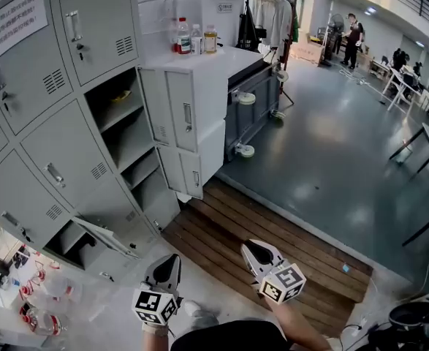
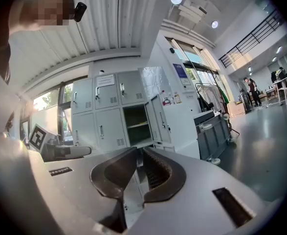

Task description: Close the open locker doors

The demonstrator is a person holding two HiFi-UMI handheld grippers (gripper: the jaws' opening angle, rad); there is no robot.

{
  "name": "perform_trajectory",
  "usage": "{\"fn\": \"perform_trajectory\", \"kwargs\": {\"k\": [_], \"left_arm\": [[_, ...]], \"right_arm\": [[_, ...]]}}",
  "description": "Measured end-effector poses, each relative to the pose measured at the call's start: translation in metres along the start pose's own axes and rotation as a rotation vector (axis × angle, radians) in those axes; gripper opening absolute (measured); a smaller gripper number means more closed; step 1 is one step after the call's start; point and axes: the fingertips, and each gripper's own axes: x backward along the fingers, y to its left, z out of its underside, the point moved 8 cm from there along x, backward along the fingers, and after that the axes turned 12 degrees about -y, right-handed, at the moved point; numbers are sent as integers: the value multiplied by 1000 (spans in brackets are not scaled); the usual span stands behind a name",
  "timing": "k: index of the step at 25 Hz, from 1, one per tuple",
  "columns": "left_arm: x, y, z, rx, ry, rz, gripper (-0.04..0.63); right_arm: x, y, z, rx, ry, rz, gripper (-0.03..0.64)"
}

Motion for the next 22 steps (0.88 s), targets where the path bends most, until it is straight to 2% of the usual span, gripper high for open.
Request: {"fn": "perform_trajectory", "kwargs": {"k": [4, 10, 16, 22], "left_arm": [[-13, 61, -11, -11, 3, 25, 17], [-14, 127, -21, -18, 11, 2, 17], [-12, 166, -25, 2, 12, -39, 17], [-33, 197, -21, 7, 26, -67, 17]], "right_arm": [[-64, 13, 7, 12, -18, 10, 64], [-130, 22, 14, 22, -19, 8, 64], [-176, 21, 19, 26, 11, 4, 64], [-232, 3, 24, 38, 24, -23, 66]]}}
